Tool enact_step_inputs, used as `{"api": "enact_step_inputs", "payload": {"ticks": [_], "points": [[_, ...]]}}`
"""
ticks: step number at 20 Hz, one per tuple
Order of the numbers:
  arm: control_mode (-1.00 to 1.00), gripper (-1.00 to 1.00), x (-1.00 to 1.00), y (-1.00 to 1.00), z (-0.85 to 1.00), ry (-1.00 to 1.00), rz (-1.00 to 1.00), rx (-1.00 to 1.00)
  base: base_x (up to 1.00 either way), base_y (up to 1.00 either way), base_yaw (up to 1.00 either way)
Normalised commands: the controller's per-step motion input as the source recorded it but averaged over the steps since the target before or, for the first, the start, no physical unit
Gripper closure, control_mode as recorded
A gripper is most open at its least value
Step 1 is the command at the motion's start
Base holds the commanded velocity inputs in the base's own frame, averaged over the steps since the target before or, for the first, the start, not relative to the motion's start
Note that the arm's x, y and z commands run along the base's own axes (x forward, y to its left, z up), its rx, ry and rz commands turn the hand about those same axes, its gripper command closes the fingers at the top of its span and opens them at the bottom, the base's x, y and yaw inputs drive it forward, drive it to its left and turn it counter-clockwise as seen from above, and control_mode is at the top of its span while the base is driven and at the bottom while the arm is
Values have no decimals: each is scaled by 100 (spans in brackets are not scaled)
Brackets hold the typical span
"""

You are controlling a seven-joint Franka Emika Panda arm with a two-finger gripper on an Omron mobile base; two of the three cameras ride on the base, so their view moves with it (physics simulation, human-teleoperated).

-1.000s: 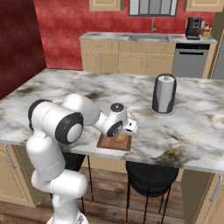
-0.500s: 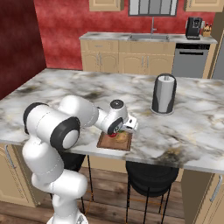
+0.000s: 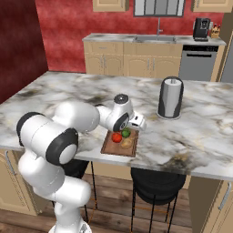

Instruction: Place the avocado, onion, tomato, and bell pepper on the cutting board.

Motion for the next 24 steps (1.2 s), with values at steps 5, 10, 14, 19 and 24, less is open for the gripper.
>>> {"api": "enact_step_inputs", "payload": {"ticks": [5,10,14,19,24], "points": [[-100,-100,-13,-25,49,-10,-1,6,0,0,0],[-100,-100,-20,-34,46,-12,-1,8,0,0,0],[-100,-100,-25,-45,38,-15,0,10,0,0,0],[-100,-100,-28,-51,27,-16,0,11,0,0,0],[-100,-100,-32,-51,19,-15,0,11,0,0,0]]}}
